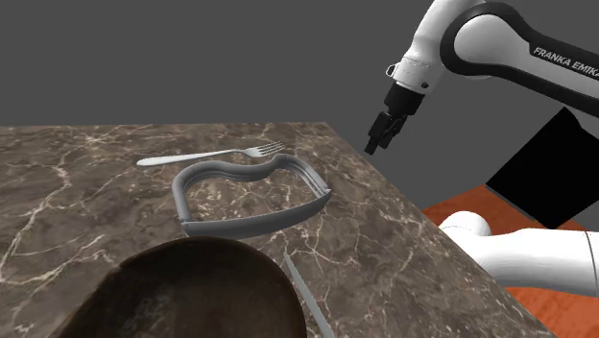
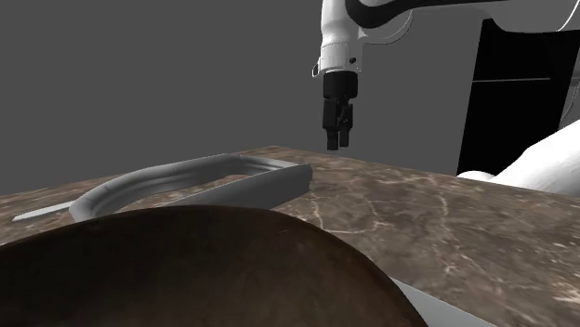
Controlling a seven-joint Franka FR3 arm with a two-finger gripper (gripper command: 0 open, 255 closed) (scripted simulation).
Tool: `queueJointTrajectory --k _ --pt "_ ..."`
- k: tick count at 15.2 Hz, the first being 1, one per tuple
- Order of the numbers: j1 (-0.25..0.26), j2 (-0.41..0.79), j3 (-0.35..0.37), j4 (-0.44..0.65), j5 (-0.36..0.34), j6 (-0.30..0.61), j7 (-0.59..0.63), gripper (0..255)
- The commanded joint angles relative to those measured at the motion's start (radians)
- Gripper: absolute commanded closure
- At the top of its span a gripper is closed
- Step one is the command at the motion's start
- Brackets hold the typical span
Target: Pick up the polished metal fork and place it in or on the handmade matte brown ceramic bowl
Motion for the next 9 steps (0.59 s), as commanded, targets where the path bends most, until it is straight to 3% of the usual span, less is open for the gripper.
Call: queueJointTrajectory --k 1,9 --pt "0.000 0.000 0.000 0.000 0.000 0.000 0.000 0" --pt "0.125 0.259 0.086 0.216 0.013 0.041 -0.122 0"
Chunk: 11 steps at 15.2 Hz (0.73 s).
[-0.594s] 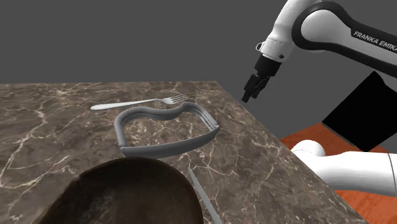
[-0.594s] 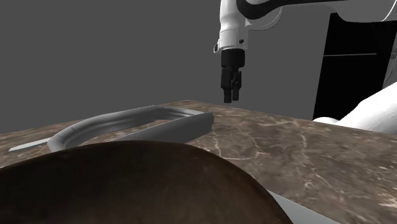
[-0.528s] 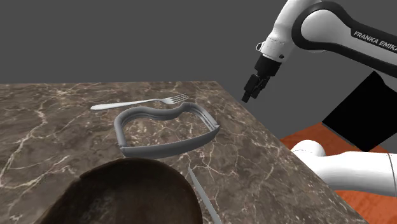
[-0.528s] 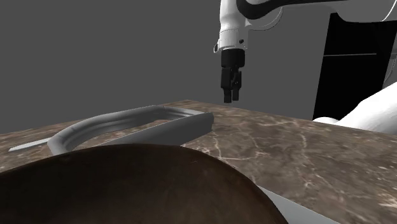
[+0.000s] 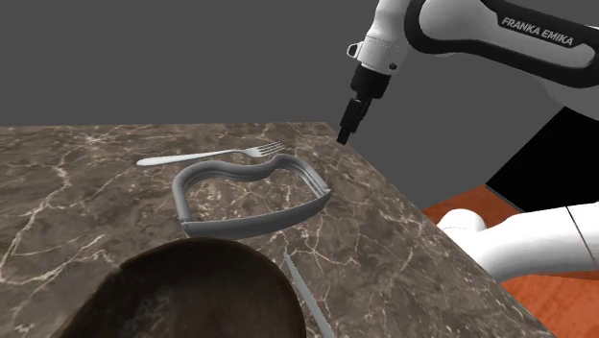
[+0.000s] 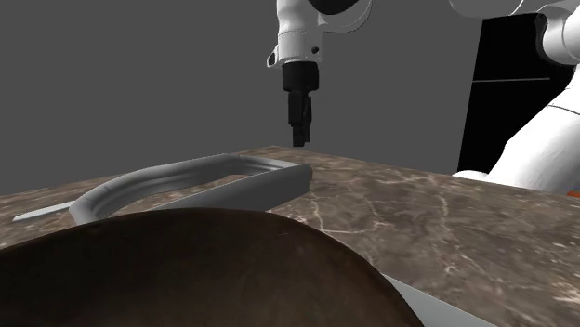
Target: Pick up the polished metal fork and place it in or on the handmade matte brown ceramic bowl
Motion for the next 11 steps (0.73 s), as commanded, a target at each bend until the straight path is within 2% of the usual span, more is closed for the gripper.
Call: queueJointTrajectory --k 1,11 --pt "0.029 0.061 0.024 0.060 0.001 0.002 -0.030 0" --pt "0.151 0.336 0.157 0.358 -0.032 -0.023 -0.158 0"
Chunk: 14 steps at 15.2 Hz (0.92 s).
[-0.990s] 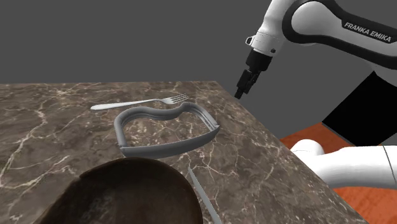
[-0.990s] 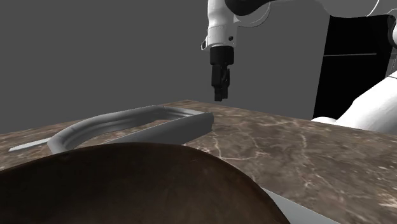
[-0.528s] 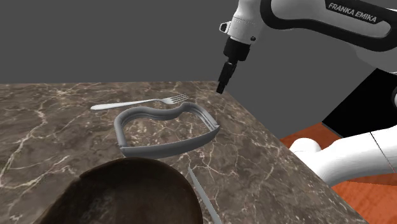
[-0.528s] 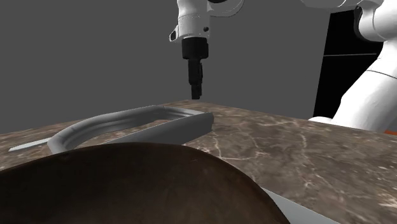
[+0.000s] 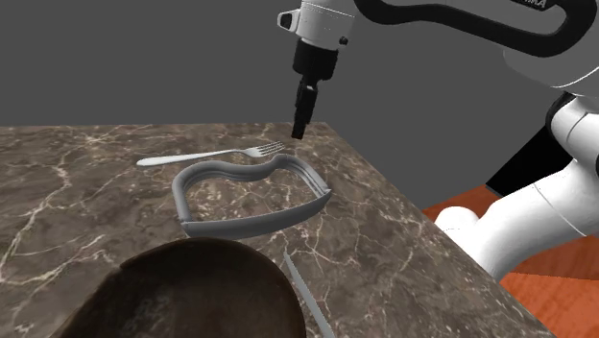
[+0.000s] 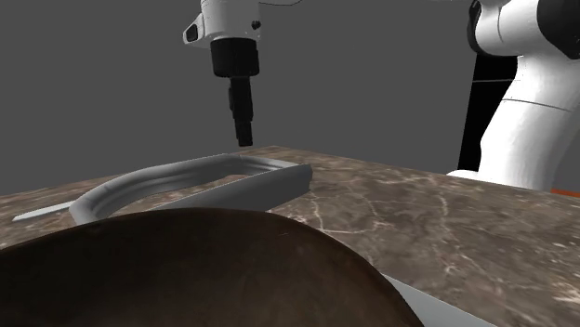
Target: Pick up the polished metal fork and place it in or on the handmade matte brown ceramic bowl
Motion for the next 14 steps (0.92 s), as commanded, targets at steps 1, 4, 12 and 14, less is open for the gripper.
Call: queueJointTrajectory --k 1,4,12,14 --pt "0.023 0.057 0.028 0.069 -0.013 -0.013 -0.026 0" --pt "0.060 0.132 0.073 0.161 -0.036 -0.032 -0.058 0" --pt "0.119 0.228 0.141 0.241 -0.078 -0.023 -0.107 0" --pt "0.118 0.218 0.139 0.203 -0.075 0.005 -0.109 0"
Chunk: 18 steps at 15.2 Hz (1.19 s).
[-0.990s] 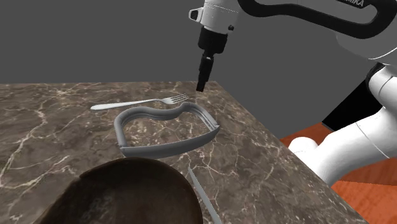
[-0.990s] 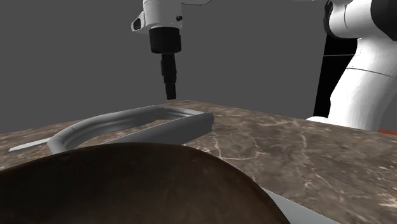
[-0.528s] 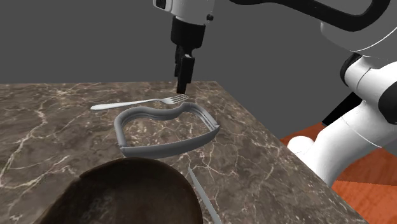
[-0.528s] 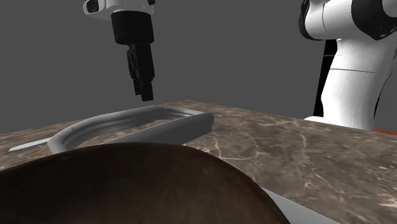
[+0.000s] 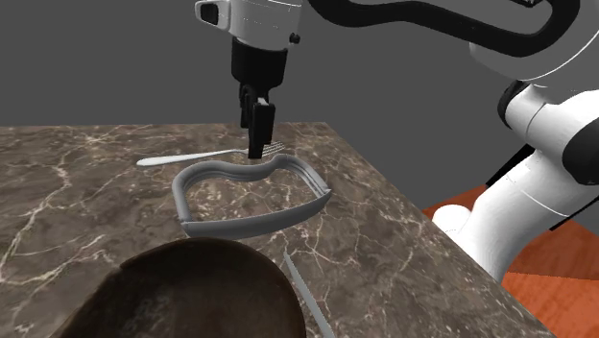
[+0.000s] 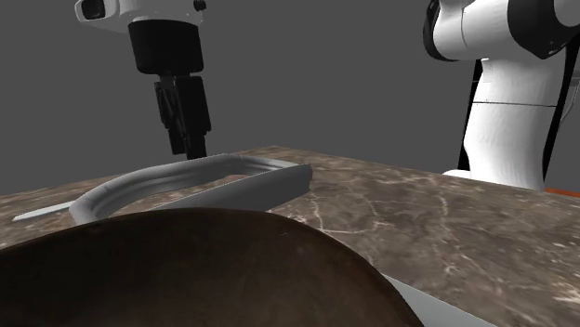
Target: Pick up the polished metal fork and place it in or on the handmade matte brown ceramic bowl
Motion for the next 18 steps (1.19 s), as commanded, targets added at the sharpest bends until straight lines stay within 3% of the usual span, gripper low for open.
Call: queueJointTrajectory --k 1,10,11,18 --pt "-0.001 -0.008 -0.001 -0.036 0.002 0.029 -0.003 0" --pt "-0.001 -0.014 -0.002 -0.064 0.004 0.051 -0.004 0" --pt "-0.001 -0.014 -0.002 -0.064 0.004 0.051 -0.004 255" --pt "-0.003 -0.010 -0.004 -0.062 0.002 0.053 -0.007 255"
